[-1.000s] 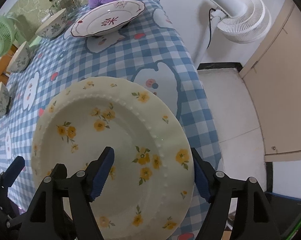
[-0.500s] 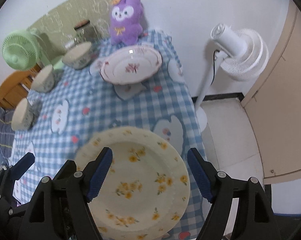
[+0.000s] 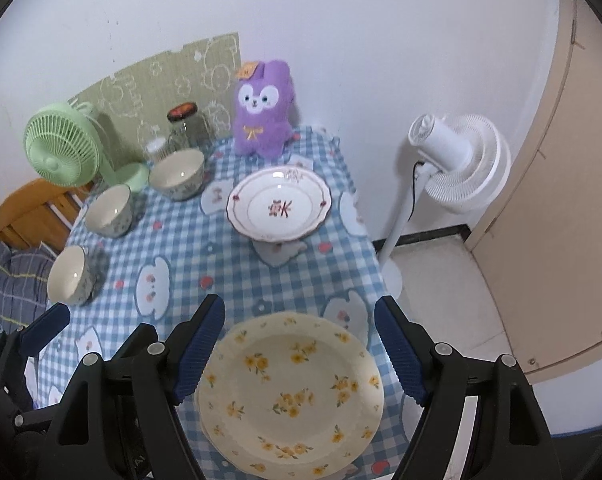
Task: Organize plates and bowls
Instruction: 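Open both grippers and pull them back from the stacked plates, then move both grippers to the rim of the red-rim white plate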
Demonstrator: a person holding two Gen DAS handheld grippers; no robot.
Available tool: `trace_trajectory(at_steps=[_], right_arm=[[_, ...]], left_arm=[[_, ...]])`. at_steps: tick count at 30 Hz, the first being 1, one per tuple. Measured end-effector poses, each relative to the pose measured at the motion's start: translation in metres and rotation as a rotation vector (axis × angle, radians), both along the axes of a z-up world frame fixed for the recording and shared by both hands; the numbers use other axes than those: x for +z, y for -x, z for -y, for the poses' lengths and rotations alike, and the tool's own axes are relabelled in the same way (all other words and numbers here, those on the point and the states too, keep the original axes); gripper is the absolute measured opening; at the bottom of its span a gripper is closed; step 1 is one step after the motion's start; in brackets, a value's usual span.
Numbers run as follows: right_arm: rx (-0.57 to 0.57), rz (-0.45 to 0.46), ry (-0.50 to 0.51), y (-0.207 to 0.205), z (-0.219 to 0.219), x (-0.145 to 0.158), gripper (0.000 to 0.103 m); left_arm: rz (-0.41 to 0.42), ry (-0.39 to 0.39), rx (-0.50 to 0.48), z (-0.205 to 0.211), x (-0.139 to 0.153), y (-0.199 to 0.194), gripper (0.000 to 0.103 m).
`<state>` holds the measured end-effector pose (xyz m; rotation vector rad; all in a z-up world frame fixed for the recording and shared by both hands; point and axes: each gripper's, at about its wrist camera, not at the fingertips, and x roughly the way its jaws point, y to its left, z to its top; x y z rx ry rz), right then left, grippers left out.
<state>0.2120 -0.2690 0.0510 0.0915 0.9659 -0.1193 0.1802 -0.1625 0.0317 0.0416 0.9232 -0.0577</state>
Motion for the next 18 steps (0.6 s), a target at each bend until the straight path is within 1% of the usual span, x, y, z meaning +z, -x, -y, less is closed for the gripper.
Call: trace_trajectory(at_steps=[4, 6, 10, 14, 18], right_arm=[[-0.005, 0.017, 0.0, -0.004, -0.001, 0.01, 0.08], [-0.01, 0.023, 0.001, -0.008, 0.0, 0.012, 0.08], [0.024, 0.046, 0.013, -0.02, 0.001, 0.016, 0.08], [0.047, 0.068, 0.031, -0.035, 0.004, 0.018, 0.08], [0.09, 0.062, 0.023, -0.059, 0.009, 0.013, 0.08]], left_arm=[[0.026, -0.001, -0.012, -0.003, 0.012, -0.004, 0.089], [0.024, 0.007, -0.019, -0.004, 0.015, -0.009, 0.089], [0.038, 0.001, -0.023, -0.001, 0.019, -0.018, 0.089], [0.044, 0.012, -0.015, 0.003, 0.02, -0.031, 0.089], [0.038, 0.008, 0.023, 0.01, 0.017, -0.05, 0.089]])
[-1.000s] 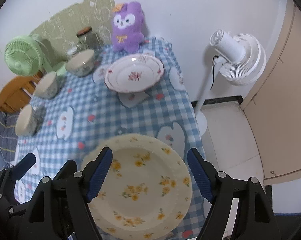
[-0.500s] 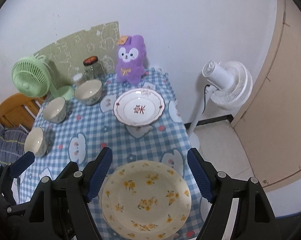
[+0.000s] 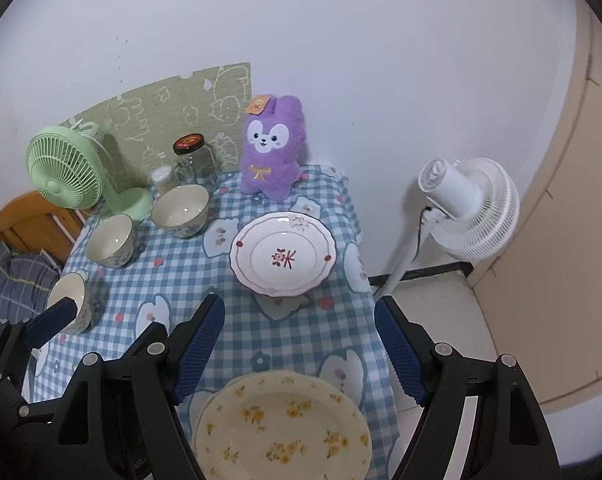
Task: Organize plates and bowls
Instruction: 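Move both grippers to the rim of the red-rim white plate, then grasp the red-rim plate rim between the left and right grippers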
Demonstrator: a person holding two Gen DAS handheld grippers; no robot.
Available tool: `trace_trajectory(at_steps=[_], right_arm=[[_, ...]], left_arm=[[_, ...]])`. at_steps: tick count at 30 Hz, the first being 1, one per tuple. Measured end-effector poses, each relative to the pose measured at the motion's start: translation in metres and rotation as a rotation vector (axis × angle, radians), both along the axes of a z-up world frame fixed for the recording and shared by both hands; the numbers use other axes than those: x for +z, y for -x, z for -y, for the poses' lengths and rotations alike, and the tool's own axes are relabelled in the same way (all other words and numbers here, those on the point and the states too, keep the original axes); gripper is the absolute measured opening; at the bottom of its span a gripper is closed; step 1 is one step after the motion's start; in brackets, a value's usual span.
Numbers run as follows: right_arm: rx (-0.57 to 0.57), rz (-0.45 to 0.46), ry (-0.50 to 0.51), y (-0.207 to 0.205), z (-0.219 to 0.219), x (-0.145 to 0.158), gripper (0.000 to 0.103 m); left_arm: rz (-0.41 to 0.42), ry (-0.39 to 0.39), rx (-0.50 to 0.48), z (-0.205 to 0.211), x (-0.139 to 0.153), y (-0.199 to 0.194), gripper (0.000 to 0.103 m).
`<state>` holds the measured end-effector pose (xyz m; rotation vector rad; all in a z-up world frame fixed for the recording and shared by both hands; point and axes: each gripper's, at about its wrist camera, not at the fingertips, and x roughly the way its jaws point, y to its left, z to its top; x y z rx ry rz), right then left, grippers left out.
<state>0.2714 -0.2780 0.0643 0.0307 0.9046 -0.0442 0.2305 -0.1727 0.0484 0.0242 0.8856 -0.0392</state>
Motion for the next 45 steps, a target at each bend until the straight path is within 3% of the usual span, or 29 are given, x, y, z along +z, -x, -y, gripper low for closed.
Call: trace_trajectory(at_steps=[11, 26, 41, 45], right_arm=[[0.071, -0.02, -0.003, -0.068, 0.015, -0.039, 0.08], [0.084, -0.042, -0.019, -0.142, 0.037, -0.09, 0.08], [0.085, -0.08, -0.036, -0.18, 0.045, -0.138, 0.08], [0.084, -0.09, -0.031, -0.187, 0.046, -0.151, 0.08]], left_arm=[[0.011, -0.011, 0.117, 0.014, -0.031, -0.055, 0.089], [-0.014, -0.012, 0.143, 0.03, -0.073, -0.13, 0.087], [-0.097, 0.037, 0.147, 0.034, -0.12, -0.175, 0.083], [-0.109, 0.018, 0.165, 0.034, -0.134, -0.184, 0.082]])
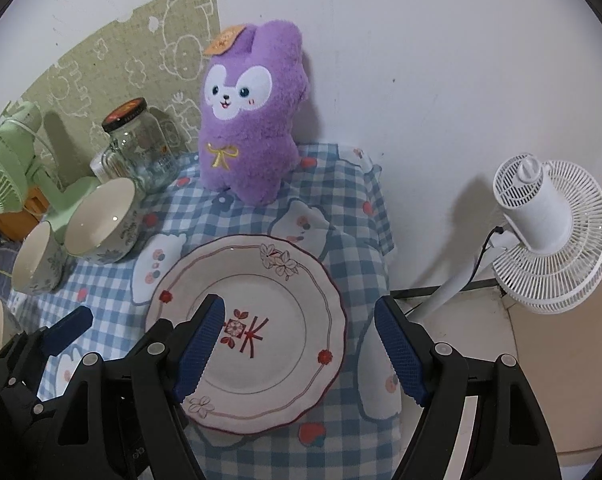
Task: Organize plates and bowls
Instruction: 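Grasp the red-rim plate rim between the left and right grippers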
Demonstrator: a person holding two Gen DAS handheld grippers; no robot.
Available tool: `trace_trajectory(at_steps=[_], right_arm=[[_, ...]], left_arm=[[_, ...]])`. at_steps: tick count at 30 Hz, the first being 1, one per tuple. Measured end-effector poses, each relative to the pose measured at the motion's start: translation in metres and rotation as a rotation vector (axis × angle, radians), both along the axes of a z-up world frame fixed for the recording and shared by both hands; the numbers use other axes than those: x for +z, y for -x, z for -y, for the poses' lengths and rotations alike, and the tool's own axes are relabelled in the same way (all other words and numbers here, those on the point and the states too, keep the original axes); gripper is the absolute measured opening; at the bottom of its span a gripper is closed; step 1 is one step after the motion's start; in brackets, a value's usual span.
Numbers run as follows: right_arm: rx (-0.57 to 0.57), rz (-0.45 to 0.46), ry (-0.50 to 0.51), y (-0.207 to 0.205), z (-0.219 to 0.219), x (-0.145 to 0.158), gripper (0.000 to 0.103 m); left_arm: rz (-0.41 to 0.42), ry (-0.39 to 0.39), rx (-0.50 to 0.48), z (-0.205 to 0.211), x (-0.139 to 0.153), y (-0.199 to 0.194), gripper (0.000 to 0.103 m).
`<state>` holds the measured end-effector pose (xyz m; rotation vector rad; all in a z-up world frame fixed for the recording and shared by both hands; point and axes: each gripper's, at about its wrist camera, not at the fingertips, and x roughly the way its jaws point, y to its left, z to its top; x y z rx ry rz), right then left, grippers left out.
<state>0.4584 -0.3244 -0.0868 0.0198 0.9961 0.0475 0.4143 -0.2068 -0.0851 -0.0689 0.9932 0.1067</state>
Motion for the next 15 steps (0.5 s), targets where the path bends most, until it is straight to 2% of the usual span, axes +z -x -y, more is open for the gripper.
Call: trace_trajectory(at_steps=[5, 10, 15], right_arm=[[0.001, -0.026, -0.01, -0.008, 0.002, -0.018, 0.08], [-0.005, -0.049, 0.001, -0.015, 0.002, -0.033, 0.079], [-0.025, -0.081, -0.007, -0.018, 0.009, -0.05, 0.075]], left_arm=[[-0.032, -0.043, 0.005, 0.002, -0.016, -0.01, 0.081], [-0.077, -0.039, 0.016, -0.001, -0.034, -0.018, 0.076], [-0.092, -0.082, -0.012, 0.006, -0.048, -0.025, 0.072]])
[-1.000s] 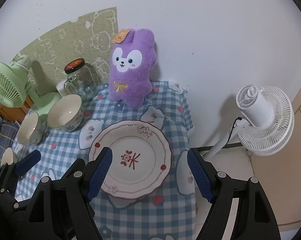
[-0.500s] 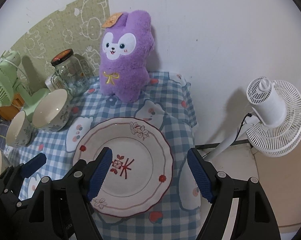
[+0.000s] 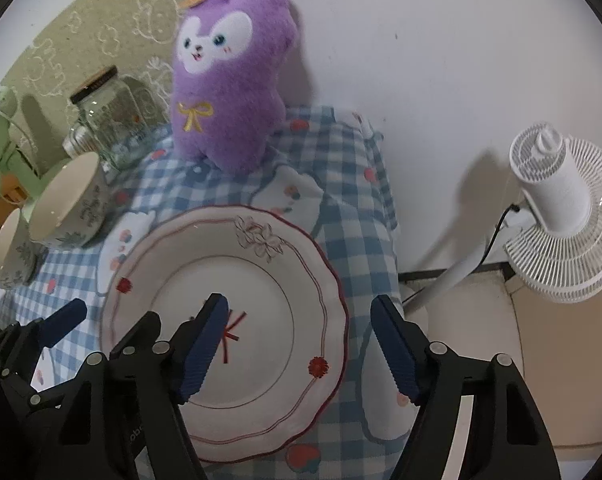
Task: Organize plates and bowls
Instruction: 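Grasp the red-rim plate rim between the left and right grippers, then lift the red-rim plate with both grippers and carry it toward the plate stack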
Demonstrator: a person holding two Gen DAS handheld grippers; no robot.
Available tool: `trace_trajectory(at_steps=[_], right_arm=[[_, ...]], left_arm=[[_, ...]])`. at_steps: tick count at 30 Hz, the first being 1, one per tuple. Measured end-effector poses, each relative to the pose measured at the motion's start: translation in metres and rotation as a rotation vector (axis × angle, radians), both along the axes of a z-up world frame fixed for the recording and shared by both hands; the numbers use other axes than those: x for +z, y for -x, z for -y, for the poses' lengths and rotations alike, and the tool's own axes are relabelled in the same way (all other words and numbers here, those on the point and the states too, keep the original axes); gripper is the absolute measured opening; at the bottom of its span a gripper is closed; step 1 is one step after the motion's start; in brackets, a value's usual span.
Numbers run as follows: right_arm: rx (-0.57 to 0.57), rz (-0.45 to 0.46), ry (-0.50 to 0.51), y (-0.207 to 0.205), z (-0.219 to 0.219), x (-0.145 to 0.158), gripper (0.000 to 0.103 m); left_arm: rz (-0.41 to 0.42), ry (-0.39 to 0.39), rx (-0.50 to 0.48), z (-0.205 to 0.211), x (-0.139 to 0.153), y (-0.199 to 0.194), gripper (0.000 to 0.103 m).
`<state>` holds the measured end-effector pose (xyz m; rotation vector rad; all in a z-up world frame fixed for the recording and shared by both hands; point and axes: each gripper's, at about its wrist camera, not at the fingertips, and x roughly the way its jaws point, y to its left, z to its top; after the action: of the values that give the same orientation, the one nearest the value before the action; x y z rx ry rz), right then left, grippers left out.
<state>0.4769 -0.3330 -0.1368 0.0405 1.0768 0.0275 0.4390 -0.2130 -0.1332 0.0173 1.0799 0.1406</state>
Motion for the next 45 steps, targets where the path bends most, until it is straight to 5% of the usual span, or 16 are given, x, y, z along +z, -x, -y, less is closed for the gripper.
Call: trace_trajectory(at_steps=[23, 25, 27, 45], right_arm=[[-0.044, -0.058, -0.033, -0.013, 0.008, -0.024, 0.057], [-0.043, -0.072, -0.023, -0.013, 0.008, -0.025, 0.05], [-0.038, -0.105, -0.021, -0.014, 0.008, -0.031, 0.044], [-0.048, -0.103, 0.008, -0.012, 0.002, -0.028, 0.044]], left_arm=[[-0.003, -0.015, -0.027, 0.009, -0.016, -0.008, 0.06], [-0.006, -0.019, -0.03, 0.009, -0.016, -0.007, 0.057], [-0.005, -0.029, -0.011, 0.006, -0.016, -0.007, 0.043], [-0.012, -0.02, -0.006, 0.002, -0.015, -0.007, 0.041]])
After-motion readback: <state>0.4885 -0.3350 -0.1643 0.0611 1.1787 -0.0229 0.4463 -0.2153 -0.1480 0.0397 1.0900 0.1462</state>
